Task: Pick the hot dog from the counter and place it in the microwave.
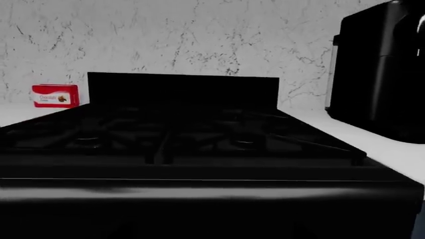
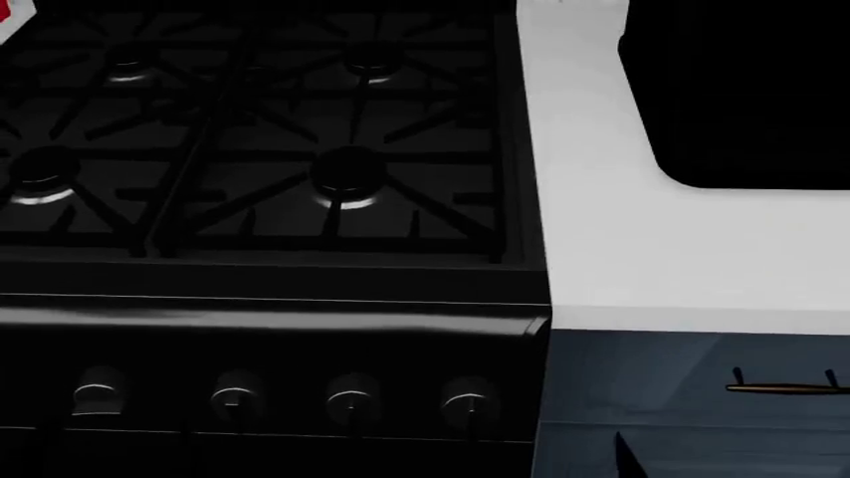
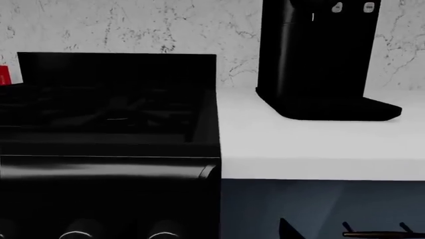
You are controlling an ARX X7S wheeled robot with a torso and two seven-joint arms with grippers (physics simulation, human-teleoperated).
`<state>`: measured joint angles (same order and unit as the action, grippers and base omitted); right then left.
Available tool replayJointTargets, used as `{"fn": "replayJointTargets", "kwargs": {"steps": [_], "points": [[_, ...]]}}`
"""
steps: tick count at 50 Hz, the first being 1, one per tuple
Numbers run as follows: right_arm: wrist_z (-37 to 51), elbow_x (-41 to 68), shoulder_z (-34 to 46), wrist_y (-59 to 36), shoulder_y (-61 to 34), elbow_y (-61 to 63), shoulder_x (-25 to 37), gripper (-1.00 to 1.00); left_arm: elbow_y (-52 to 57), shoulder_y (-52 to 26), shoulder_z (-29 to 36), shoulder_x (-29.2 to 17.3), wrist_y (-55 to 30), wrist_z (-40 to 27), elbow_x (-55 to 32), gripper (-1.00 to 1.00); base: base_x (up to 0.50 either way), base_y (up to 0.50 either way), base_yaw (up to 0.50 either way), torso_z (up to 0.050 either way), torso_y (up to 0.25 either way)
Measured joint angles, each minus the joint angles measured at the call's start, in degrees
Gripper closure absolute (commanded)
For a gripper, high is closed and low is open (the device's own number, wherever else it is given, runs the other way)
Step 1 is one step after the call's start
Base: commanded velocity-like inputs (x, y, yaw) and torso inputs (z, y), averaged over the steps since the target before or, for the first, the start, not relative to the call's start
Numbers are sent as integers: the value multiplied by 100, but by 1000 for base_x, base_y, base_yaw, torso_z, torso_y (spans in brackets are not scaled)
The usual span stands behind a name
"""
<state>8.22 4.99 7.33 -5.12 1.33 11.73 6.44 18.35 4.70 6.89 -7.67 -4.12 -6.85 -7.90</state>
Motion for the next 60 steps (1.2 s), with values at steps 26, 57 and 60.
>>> {"fn": "replayJointTargets", "kwargs": {"steps": [26, 57, 60], "points": [[103, 739, -822, -2618, -1221, 2409, 934, -100, 2457, -2297, -1427, -1137, -4151, -495, -2656, -100, 0, 0, 0, 8, 0], [88, 1491, -1108, -4862, -2975, 3560, 1737, -100, 2650, -4032, -2496, -1799, -6173, -1043, -4428, -100, 0, 242, 0, 0, 0], [81, 1495, -1072, -4857, -2992, 3568, 1755, -100, 2654, -4024, -2506, -1816, -6177, -1048, -4445, -100, 0, 500, 0, 0, 0]]}}
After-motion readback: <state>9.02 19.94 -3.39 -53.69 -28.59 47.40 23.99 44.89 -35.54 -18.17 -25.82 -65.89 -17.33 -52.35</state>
